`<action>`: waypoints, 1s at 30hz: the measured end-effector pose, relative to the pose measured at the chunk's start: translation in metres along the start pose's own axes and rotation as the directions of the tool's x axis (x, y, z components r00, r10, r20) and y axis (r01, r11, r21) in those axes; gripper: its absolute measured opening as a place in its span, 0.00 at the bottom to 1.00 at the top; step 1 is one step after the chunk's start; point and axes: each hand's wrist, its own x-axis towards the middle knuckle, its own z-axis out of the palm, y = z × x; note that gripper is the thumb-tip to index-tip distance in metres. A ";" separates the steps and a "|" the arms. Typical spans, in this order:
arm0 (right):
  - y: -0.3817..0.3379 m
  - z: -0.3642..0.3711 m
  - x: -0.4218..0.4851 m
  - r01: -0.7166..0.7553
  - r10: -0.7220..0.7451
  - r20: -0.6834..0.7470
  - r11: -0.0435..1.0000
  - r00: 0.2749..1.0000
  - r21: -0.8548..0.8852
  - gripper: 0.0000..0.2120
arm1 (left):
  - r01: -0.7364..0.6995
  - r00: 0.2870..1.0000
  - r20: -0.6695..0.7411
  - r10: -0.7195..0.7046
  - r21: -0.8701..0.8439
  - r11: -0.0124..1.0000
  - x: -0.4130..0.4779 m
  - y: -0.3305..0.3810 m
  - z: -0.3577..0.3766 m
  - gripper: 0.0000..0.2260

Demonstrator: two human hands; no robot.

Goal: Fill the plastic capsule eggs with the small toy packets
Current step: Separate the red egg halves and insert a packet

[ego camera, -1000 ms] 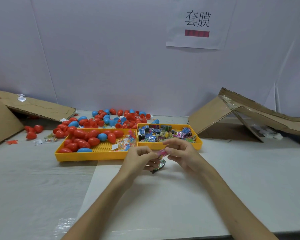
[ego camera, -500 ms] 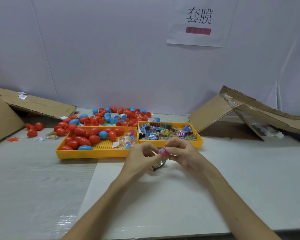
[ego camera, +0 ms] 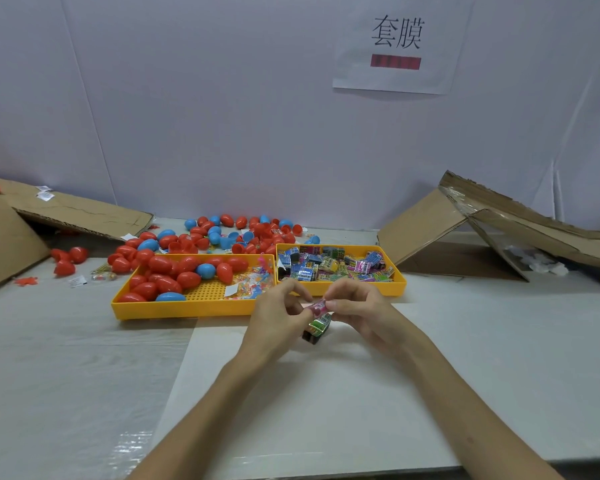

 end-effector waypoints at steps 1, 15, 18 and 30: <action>0.000 0.000 0.000 0.005 -0.005 -0.009 1.000 1.000 -0.001 0.06 | -0.007 1.000 0.005 0.007 0.005 1.000 0.000 0.000 0.000 0.06; -0.011 -0.009 -0.001 0.022 0.010 -0.204 0.988 0.979 0.155 0.14 | -0.062 0.973 -0.220 0.064 0.015 0.998 0.012 0.005 -0.024 0.12; -0.012 -0.013 0.000 0.018 0.025 -0.246 0.985 0.969 0.171 0.15 | 0.067 0.966 -0.256 0.022 0.333 0.940 0.031 -0.008 -0.048 0.16; -0.012 -0.013 -0.002 0.003 0.036 -0.231 0.986 0.972 0.168 0.15 | 0.089 0.996 -0.092 -0.016 0.888 0.452 0.087 -0.050 -0.099 0.12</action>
